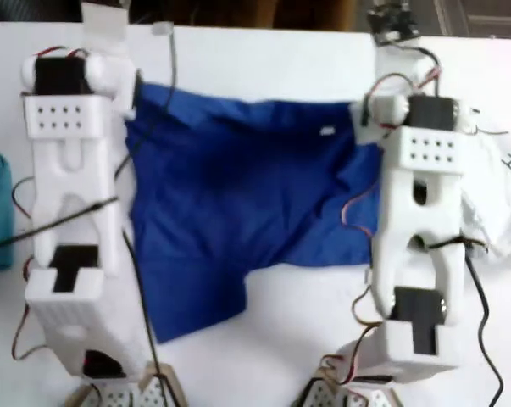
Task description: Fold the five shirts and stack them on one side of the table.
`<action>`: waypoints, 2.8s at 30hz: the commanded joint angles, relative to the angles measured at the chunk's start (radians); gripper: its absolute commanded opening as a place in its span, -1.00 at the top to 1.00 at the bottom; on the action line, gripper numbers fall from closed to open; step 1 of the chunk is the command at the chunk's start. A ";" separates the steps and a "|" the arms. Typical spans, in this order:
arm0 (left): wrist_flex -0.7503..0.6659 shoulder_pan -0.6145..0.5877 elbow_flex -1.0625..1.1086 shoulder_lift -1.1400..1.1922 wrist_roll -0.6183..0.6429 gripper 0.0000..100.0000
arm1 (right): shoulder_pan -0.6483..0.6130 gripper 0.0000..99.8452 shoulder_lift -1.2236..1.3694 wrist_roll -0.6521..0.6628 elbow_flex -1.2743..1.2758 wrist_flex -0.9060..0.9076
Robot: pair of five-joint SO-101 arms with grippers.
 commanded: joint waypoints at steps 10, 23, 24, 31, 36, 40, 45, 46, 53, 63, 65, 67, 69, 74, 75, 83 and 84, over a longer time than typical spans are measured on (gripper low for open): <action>0.109 0.135 0.552 -0.353 -0.160 0.94 | 0.182 0.96 -0.008 -0.015 0.058 0.223; 0.109 0.167 1.185 -0.770 -0.404 0.94 | 0.239 0.96 0.001 0.117 0.143 0.348; 0.110 0.167 1.221 -0.787 -0.423 0.94 | 0.239 0.96 0.001 0.117 0.157 0.346; 0.109 0.192 1.363 -0.810 -0.483 0.94 | 0.240 0.96 0.001 0.117 0.270 0.242; 0.109 0.199 1.377 -0.812 -0.489 0.94 | 0.245 0.96 0.001 0.117 0.287 0.196; 0.104 0.229 1.377 -0.810 -0.537 0.94 | 0.239 0.96 0.002 0.117 0.287 0.194; 0.106 0.288 1.377 -0.810 -0.598 0.94 | 0.240 0.96 0.002 0.117 0.296 0.196; 0.106 0.296 1.380 -0.810 -0.603 0.94 | 0.240 0.96 0.002 0.117 0.310 0.194; 0.104 0.285 1.376 -0.810 -0.740 0.80 | 0.220 0.96 -0.005 0.117 0.505 0.097; 0.037 0.121 1.213 -0.807 -0.641 0.80 | 0.209 0.96 0.001 0.117 0.532 0.067; -0.035 0.103 1.148 -0.795 -0.488 0.80 | 0.214 0.96 0.001 0.117 0.535 0.053; -0.089 0.098 1.093 -0.746 -0.345 0.80 | 0.217 0.96 0.002 0.117 0.539 0.050; -0.123 0.100 1.044 -0.660 -0.222 0.80 | 0.216 0.96 0.001 0.117 0.555 0.051; -0.160 0.098 0.874 -0.342 -0.029 0.80 | 0.217 0.96 0.001 0.115 0.626 0.047; -0.155 0.101 0.829 -0.273 -0.012 0.80 | 0.213 0.96 0.001 0.117 0.637 0.047; -0.041 0.098 0.449 0.173 0.120 0.80 | 0.211 0.53 0.001 0.144 0.646 0.053; -0.028 0.098 0.407 0.218 0.129 0.80 | 0.216 0.46 -0.005 0.153 0.646 0.058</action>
